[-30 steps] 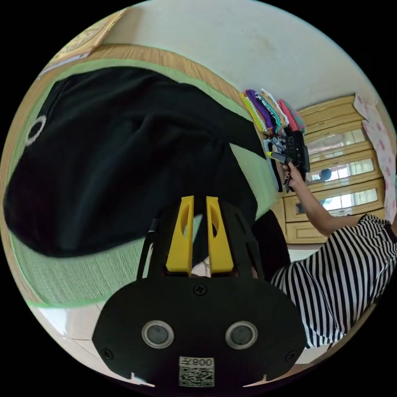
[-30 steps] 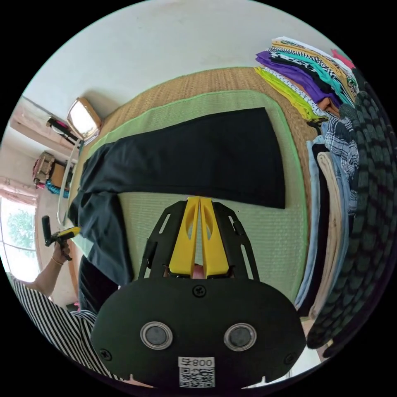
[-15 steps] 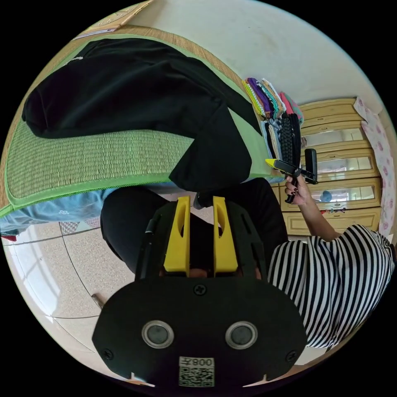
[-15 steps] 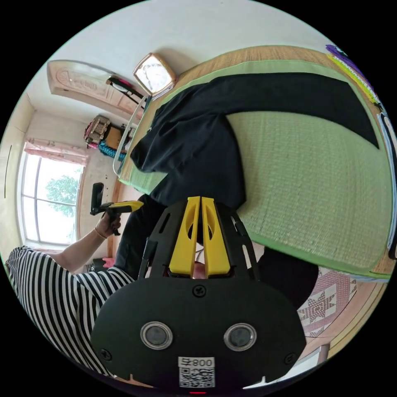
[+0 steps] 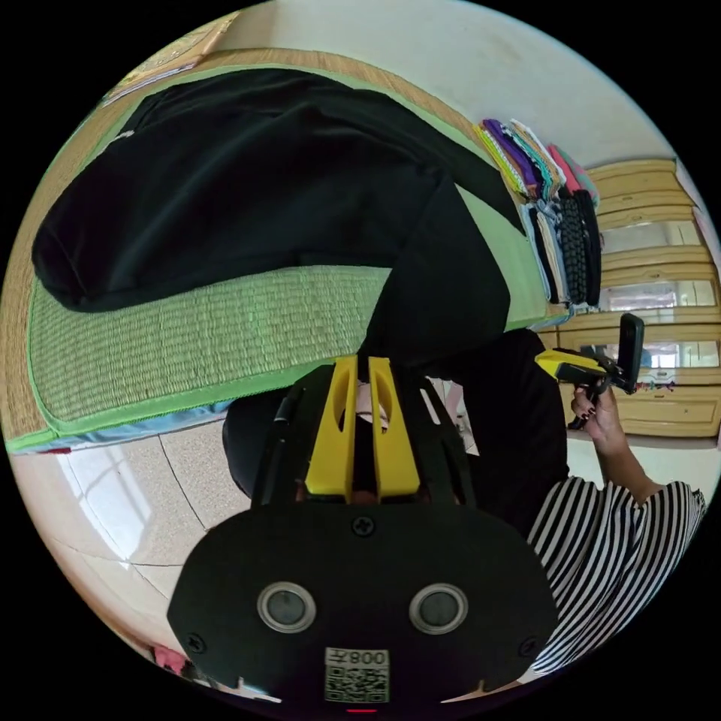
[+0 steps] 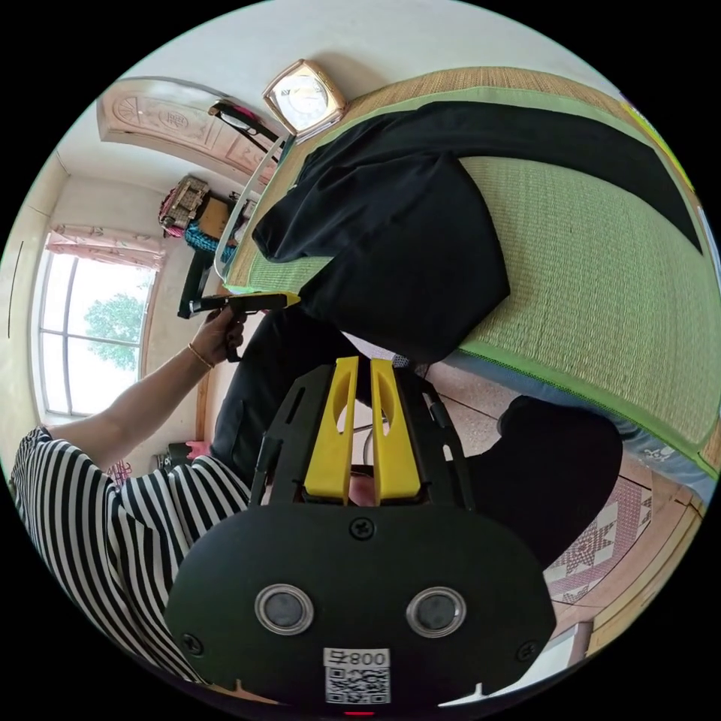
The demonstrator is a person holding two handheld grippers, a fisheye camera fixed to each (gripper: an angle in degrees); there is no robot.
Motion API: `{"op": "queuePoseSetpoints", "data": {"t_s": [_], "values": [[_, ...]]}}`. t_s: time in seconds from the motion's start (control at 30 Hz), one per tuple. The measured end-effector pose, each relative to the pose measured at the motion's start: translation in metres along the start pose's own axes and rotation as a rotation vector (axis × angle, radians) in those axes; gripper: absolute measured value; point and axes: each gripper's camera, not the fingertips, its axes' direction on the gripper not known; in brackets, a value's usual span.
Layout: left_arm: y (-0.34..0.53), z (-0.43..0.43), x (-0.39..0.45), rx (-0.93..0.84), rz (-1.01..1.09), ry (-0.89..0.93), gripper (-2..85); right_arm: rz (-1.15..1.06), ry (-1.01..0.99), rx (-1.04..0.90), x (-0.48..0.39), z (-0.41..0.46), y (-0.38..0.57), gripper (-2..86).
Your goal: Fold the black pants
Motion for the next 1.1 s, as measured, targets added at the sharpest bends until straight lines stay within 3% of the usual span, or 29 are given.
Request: {"op": "queuePoseSetpoints", "data": {"t_s": [0.13,0.43,0.63,0.87,1.1], "values": [[0.018,-0.021,0.028,0.082,0.099,0.219,2.5,-0.021,-0.03,0.031,-0.004,-0.002,0.011,4.2],[0.017,-0.046,0.105,0.187,0.266,0.489,1.5,-0.231,0.002,0.164,-0.067,-0.019,0.019,7.8],[0.006,-0.041,0.141,0.156,0.318,0.516,0.9,-0.189,0.175,0.23,-0.074,-0.016,0.016,9.0],[-0.002,-0.043,0.162,0.155,0.344,0.538,0.5,-0.133,0.132,0.29,-0.06,-0.02,0.01,2.8],[-0.016,-0.07,0.146,0.249,0.3,0.462,0.1,-0.132,0.213,0.289,-0.025,-0.116,-0.038,0.9]]}}
